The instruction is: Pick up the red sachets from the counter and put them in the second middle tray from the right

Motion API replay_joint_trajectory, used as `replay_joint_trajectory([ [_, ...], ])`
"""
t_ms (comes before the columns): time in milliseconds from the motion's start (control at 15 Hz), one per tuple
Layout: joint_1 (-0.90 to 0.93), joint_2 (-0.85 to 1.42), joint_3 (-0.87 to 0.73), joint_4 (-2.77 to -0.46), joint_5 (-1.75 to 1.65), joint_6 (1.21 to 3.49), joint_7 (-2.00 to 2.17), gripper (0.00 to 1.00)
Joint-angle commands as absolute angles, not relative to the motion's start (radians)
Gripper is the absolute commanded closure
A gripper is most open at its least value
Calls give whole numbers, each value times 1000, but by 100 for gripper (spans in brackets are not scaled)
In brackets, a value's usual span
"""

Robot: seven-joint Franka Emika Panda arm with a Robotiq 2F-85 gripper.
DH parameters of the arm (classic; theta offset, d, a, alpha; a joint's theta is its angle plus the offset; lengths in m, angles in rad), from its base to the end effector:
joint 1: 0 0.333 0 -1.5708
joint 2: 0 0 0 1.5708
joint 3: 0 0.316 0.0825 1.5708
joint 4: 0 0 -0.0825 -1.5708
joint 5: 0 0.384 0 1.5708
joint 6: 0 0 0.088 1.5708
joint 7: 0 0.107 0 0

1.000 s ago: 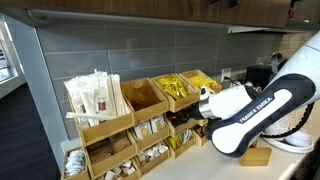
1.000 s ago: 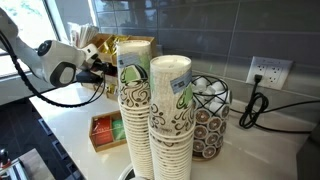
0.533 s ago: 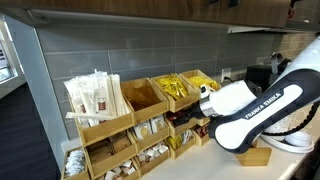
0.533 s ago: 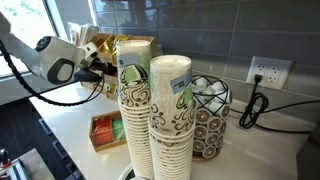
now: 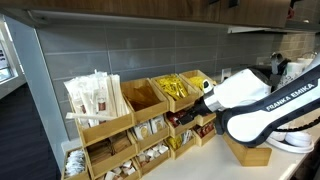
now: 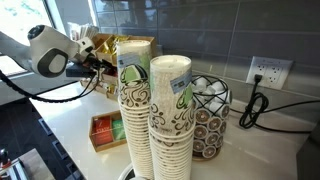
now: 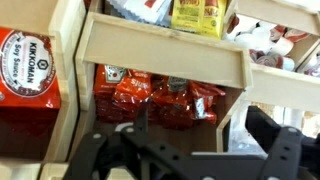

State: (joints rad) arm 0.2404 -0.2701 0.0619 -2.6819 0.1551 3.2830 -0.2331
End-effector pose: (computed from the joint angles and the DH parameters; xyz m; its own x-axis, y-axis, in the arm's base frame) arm 0.4344 0.1195 0.4260 0.5889 0.2785 0.7588 0.3273 -0.9405 0.0911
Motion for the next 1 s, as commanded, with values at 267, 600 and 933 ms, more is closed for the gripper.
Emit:
replay_joint_trajectory([
  [267,271,-516,14,-2778,155,3048,-279,0],
  [600,273,-612,-16,-2744,105,2853,-235,0],
  [933,280,-700,-25,-2741,117,2737,-241,0],
])
